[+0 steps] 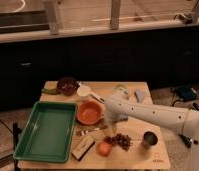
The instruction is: Place sponge in tray
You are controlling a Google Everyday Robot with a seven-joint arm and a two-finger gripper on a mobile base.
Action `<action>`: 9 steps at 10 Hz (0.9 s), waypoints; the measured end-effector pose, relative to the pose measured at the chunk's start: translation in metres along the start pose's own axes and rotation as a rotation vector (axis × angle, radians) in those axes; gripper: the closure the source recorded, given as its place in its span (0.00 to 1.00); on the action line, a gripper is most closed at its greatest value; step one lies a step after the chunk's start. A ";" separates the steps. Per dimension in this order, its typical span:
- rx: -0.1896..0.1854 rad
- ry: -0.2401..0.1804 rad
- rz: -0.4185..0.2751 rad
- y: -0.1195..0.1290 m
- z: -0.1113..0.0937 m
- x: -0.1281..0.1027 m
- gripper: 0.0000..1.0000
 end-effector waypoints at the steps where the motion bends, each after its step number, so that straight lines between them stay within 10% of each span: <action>1: 0.001 -0.001 -0.001 -0.001 0.001 -0.001 0.27; 9: 0.000 -0.007 -0.007 -0.006 0.006 -0.002 0.27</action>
